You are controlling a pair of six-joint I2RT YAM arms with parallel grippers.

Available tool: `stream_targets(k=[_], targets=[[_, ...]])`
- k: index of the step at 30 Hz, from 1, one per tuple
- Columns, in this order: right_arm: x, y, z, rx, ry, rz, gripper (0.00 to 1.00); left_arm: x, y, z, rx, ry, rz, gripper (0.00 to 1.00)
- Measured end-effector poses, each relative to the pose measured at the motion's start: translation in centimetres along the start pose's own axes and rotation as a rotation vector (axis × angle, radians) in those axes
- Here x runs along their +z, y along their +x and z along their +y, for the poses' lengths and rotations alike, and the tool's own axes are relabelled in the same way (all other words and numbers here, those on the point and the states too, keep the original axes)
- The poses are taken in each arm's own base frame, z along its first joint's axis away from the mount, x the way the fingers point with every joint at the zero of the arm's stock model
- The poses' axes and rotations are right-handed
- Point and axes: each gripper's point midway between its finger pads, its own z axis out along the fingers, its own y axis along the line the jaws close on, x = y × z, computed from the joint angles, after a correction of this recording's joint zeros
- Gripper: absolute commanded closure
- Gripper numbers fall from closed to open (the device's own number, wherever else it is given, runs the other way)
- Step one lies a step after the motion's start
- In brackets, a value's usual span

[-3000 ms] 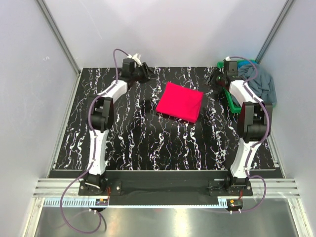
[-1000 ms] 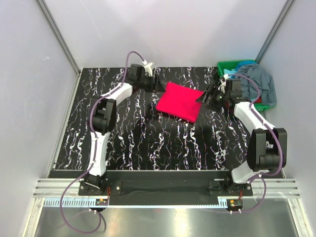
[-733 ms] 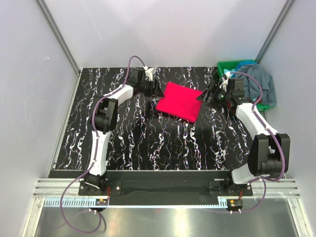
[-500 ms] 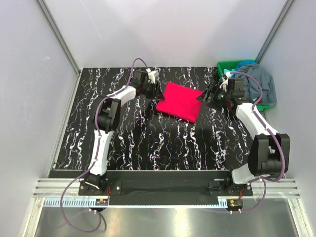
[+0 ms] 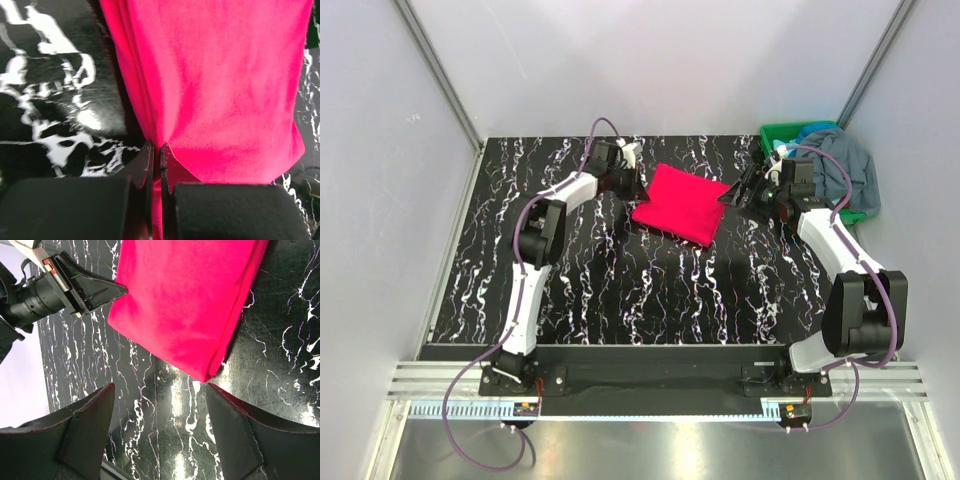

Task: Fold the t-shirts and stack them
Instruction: Fold the tshirt, then neatly place the folded tshirt to the corner

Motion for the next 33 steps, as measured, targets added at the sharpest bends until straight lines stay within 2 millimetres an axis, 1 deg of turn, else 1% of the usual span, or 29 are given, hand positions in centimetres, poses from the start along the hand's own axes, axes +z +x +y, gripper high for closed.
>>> stream_targets(k=[3, 5, 7, 10, 13, 15, 18, 21, 23, 26, 28, 31, 33], targets=[[0.0, 0.0, 0.0, 0.000, 0.001, -0.001, 0.20, -0.7, -0.2, 0.8, -0.006, -0.043, 0.003, 1.00], [0.0, 0.0, -0.1, -0.001, 0.004, -0.003, 0.20, -1.4, -0.4, 1.8, -0.011, -0.082, 0.001, 1.00], [0.0, -0.1, -0.1, -0.001, 0.006, -0.005, 0.20, -2.5, -0.8, 3.2, -0.020, -0.134, -0.005, 1.00], [-0.1, -0.2, 0.0, -0.004, 0.005, -0.009, 0.20, -4.7, -1.4, 5.7, -0.045, -0.222, -0.024, 1.00], [-0.2, -0.2, 0.0, -0.004, 0.005, -0.011, 0.20, -7.7, -2.4, 8.9, -0.095, -0.315, -0.059, 1.00], [-0.2, -0.2, 0.0, -0.005, 0.005, -0.011, 0.20, -10.1, -3.2, 11.7, -0.147, -0.381, -0.095, 1.00], [-0.2, -0.2, 0.0, -0.005, 0.005, -0.010, 0.20, -14.2, -4.0, 16.4, -0.245, -0.472, -0.156, 1.00], [-0.2, -0.2, 0.0, -0.009, 0.004, -0.011, 0.20, -18.5, -4.7, 20.5, -0.316, -0.553, -0.217, 1.00], [-0.3, -0.2, 0.1, -0.014, 0.002, -0.012, 0.20, -21.7, -5.9, 22.9, -0.340, -0.604, -0.269, 1.00], [-0.3, -0.2, 0.1, -0.019, 0.001, -0.012, 0.20, -25.2, -7.7, 25.2, -0.328, -0.653, -0.335, 1.00], [-0.3, -0.2, 0.1, -0.022, -0.001, -0.010, 0.20, -27.0, -8.8, 26.2, -0.309, -0.671, -0.369, 1.00], [-0.3, -0.1, 0.2, -0.025, -0.008, -0.006, 0.20, -28.7, -9.7, 27.7, -0.301, -0.673, -0.406, 1.00], [-0.3, -0.1, 0.2, -0.026, -0.009, -0.006, 0.20, -29.5, -9.7, 28.9, -0.312, -0.663, -0.421, 0.96]])
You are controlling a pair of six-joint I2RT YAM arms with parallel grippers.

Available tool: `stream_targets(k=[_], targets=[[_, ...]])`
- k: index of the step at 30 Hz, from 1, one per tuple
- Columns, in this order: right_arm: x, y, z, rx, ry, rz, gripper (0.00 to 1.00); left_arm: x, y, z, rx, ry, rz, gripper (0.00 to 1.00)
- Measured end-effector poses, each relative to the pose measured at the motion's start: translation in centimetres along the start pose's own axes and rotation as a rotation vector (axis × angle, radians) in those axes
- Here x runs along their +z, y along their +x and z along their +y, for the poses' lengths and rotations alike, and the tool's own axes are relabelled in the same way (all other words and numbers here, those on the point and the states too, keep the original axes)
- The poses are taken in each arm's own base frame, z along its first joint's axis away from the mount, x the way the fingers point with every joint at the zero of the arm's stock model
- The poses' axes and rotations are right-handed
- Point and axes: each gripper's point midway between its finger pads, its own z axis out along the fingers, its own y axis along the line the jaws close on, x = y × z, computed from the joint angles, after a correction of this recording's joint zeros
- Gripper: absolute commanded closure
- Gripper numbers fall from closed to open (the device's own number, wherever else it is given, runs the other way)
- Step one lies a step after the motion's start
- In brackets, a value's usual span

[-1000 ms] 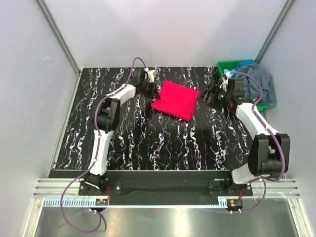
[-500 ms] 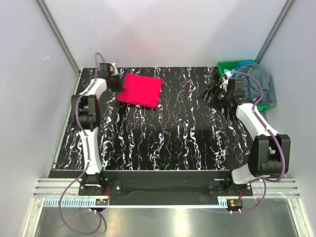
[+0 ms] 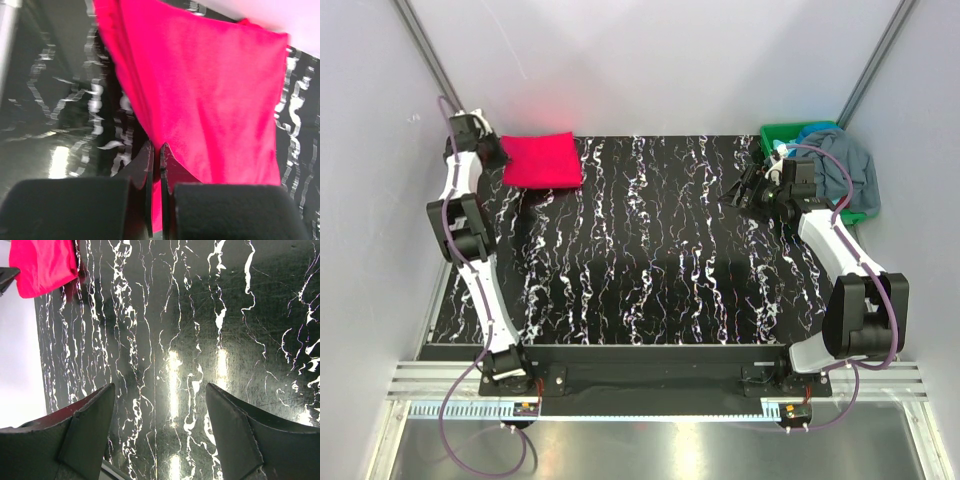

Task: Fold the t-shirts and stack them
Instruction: Neatly place the folded tshirt to the corner

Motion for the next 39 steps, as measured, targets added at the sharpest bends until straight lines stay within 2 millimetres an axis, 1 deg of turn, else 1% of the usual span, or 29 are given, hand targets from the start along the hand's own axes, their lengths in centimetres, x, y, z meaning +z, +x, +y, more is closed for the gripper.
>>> stream_targets(k=[2, 3, 5, 7, 8, 11, 13, 14, 16, 18, 20, 22, 24, 26, 27, 29, 30, 32, 33, 34, 35, 37, 39], targets=[[0.0, 0.0, 0.0, 0.000, -0.001, 0.000, 0.20, 0.5, 0.1, 1.8, -0.029, 0.002, 0.005, 0.93], [0.0, 0.0, 0.0, -0.001, -0.002, 0.001, 0.20, 0.8, 0.2, 2.5, -0.043, 0.004, 0.008, 0.90], [0.0, 0.0, 0.1, -0.003, -0.004, 0.003, 0.20, 1.3, 0.7, 4.5, -0.085, -0.002, 0.018, 0.86], [0.0, 0.1, 0.1, -0.003, -0.006, 0.003, 0.20, 1.7, 1.1, 6.4, -0.122, -0.015, 0.024, 0.72], [0.0, 0.1, 0.1, -0.004, -0.005, 0.003, 0.20, 1.8, 1.2, 7.2, -0.135, -0.022, 0.024, 0.64], [0.0, 0.1, 0.1, -0.004, -0.005, 0.003, 0.20, 1.4, 1.3, 9.0, -0.175, -0.047, 0.024, 0.52], [0.0, 0.1, 0.1, -0.004, -0.006, 0.003, 0.20, 1.2, 0.9, 9.7, -0.186, -0.055, 0.012, 0.45], [0.0, 0.1, 0.1, -0.004, -0.006, 0.003, 0.20, 1.1, 0.8, 9.8, -0.187, -0.058, 0.009, 0.44], [0.0, 0.1, 0.1, -0.005, -0.006, 0.003, 0.20, 1.0, 0.9, 9.6, -0.186, -0.071, 0.010, 0.43], [0.0, 0.1, 0.1, -0.005, -0.006, 0.003, 0.20, 0.5, 1.0, 9.2, -0.176, -0.103, 0.014, 0.43], [0.0, 0.1, 0.1, -0.006, -0.005, 0.003, 0.20, -0.5, 0.8, 8.5, -0.160, -0.137, 0.008, 0.43], [0.0, 0.1, 0.1, -0.006, -0.005, 0.003, 0.20, -2.2, 0.3, 7.4, -0.139, -0.179, -0.007, 0.44], [0.0, 0.1, 0.1, -0.005, -0.006, 0.003, 0.20, -4.2, -0.8, 5.8, -0.103, -0.214, -0.042, 0.46], [0.0, 0.1, 0.1, -0.005, -0.006, 0.003, 0.20, -6.3, -2.2, 3.6, -0.060, -0.242, -0.088, 0.47], [0.0, 0.1, 0.1, -0.006, -0.006, 0.003, 0.20, -7.2, -3.0, 2.5, -0.039, -0.250, -0.116, 0.50], [0.0, 0.1, 0.1, -0.006, -0.006, 0.003, 0.20, -8.5, -4.3, -0.6, -0.002, -0.238, -0.170, 0.57], [0.0, 0.1, 0.1, -0.005, -0.006, 0.003, 0.20, -8.9, -4.8, -2.1, 0.010, -0.220, -0.194, 0.68], [0.0, 0.1, 0.1, -0.004, -0.006, 0.003, 0.20, -8.9, -5.2, -5.3, 0.021, -0.164, -0.220, 0.74], [0.0, 0.0, 0.1, -0.004, -0.006, 0.003, 0.20, -8.4, -4.9, -6.8, 0.019, -0.128, -0.218, 0.77], [0.0, 0.0, 0.1, -0.003, -0.006, 0.003, 0.20, -8.1, -4.5, -7.6, 0.021, -0.112, -0.212, 0.78], [0.0, 0.0, 0.1, -0.003, -0.006, 0.003, 0.20, -7.3, -3.8, -8.7, 0.005, -0.079, -0.195, 0.81], [-0.1, 0.0, 0.1, -0.003, -0.007, 0.001, 0.20, -5.5, -2.2, -10.1, -0.037, -0.018, -0.153, 0.86], [-0.2, -0.1, 0.2, -0.005, -0.009, -0.002, 0.20, -3.3, -0.4, -11.0, -0.086, 0.039, -0.111, 0.89]])
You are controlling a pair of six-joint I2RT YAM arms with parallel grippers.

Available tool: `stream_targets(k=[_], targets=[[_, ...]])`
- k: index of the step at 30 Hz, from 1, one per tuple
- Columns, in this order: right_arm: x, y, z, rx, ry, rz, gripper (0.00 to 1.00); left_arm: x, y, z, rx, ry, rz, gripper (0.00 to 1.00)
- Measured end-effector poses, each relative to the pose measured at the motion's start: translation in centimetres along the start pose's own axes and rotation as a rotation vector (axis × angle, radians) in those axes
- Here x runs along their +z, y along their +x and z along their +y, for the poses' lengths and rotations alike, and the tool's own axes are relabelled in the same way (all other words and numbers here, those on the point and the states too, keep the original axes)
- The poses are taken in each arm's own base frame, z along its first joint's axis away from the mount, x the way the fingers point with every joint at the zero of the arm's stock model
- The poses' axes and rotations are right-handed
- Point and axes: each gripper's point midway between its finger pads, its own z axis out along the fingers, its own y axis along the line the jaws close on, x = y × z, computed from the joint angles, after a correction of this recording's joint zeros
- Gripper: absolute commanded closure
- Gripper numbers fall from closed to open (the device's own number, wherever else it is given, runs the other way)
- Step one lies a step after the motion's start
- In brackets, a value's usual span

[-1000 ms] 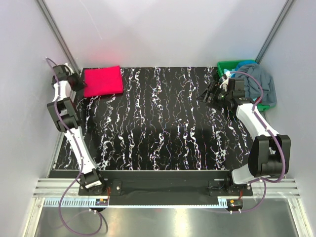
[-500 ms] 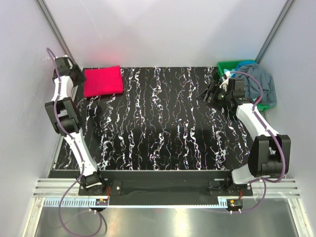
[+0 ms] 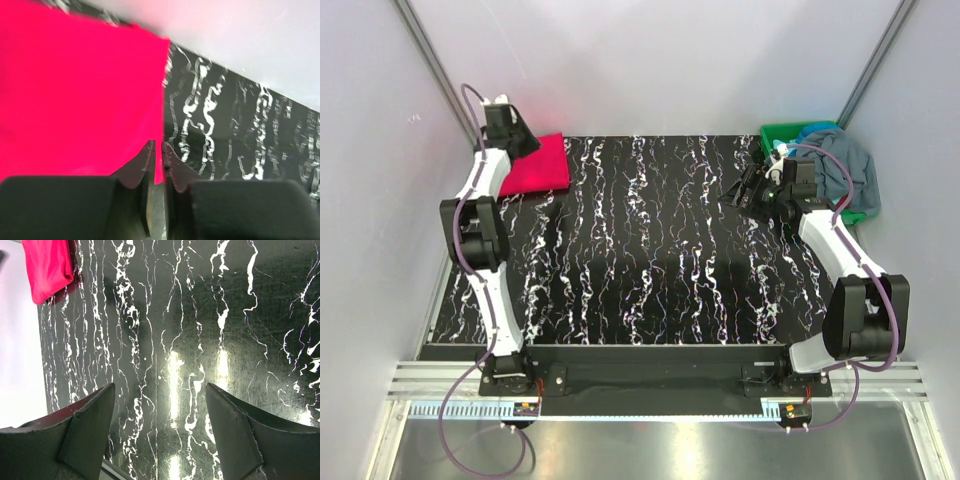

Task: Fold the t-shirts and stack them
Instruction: Neatly place the folded tshirt to the corner

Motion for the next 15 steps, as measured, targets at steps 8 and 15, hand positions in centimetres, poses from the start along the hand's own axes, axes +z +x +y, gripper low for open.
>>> stream_targets(k=[8, 15], targets=[[-0.2, -0.1, 0.2, -0.003, -0.004, -0.006, 0.20, 6.1, 8.9, -1.9, -0.081, 0.040, 0.151, 1.00], [-0.3, -0.2, 0.3, -0.002, -0.008, -0.009, 0.20, 7.3, 12.5, -4.0, -0.102, 0.019, 0.192, 1.00]])
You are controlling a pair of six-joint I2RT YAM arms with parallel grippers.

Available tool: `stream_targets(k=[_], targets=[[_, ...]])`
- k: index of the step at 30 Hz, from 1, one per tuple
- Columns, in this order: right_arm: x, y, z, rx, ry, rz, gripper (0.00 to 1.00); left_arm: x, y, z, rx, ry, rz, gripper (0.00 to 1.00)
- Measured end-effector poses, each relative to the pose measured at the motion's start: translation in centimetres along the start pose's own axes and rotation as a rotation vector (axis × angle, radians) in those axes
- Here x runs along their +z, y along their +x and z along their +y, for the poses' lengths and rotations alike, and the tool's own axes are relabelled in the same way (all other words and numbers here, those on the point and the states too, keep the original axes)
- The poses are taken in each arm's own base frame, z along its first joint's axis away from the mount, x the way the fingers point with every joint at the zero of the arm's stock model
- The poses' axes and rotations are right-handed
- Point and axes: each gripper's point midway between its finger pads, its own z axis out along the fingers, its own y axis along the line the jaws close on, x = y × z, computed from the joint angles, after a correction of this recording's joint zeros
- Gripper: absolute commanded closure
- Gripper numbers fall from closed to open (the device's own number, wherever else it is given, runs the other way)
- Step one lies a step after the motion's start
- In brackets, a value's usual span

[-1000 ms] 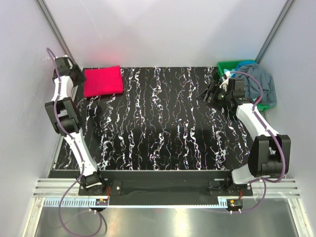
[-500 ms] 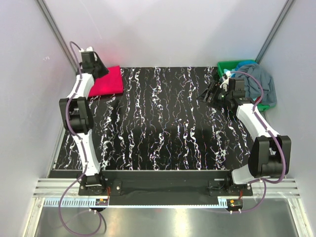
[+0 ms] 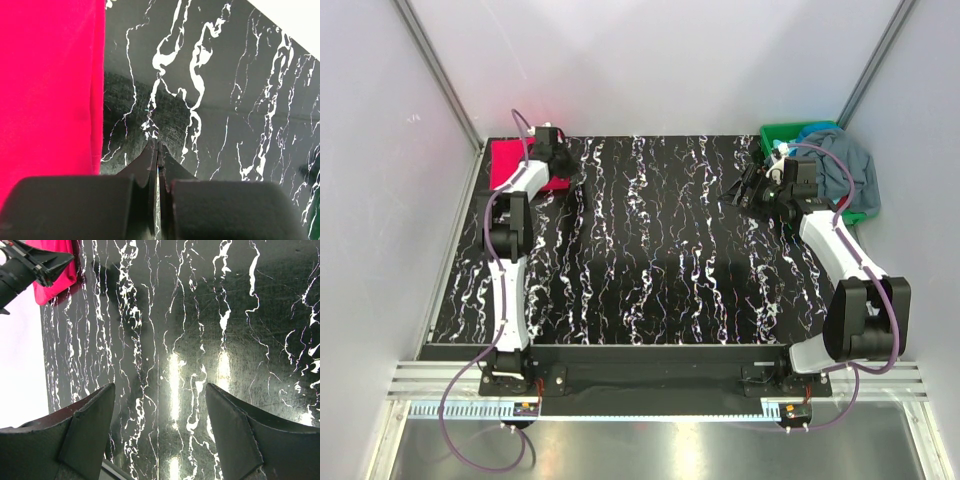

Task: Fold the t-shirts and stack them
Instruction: Neatly place the folded tshirt to the corner

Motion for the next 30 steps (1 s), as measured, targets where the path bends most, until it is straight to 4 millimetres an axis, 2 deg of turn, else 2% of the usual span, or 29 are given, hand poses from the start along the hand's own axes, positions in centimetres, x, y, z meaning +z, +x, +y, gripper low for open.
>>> stream_targets(k=[3, 11, 16, 26, 30], targets=[[-0.1, 0.0, 0.2, -0.001, -0.006, 0.001, 0.20, 0.3, 0.0, 0.6, -0.020, -0.023, -0.007, 1.00], [-0.5, -0.3, 0.6, -0.009, -0.015, -0.012, 0.20, 0.5, 0.0, 4.2, -0.031, -0.147, -0.038, 1.00], [-0.6, -0.2, 0.7, -0.006, -0.022, -0.009, 0.20, 0.2, -0.2, 4.8, -0.027, -0.179, -0.053, 1.00], [-1.4, -0.6, 1.6, -0.003, -0.042, -0.028, 0.20, -2.3, 1.1, 6.6, -0.002, -0.269, -0.035, 1.00], [-1.6, -0.7, 1.8, -0.004, -0.047, -0.035, 0.20, -3.1, 1.1, 6.2, 0.013, -0.256, -0.024, 1.00]])
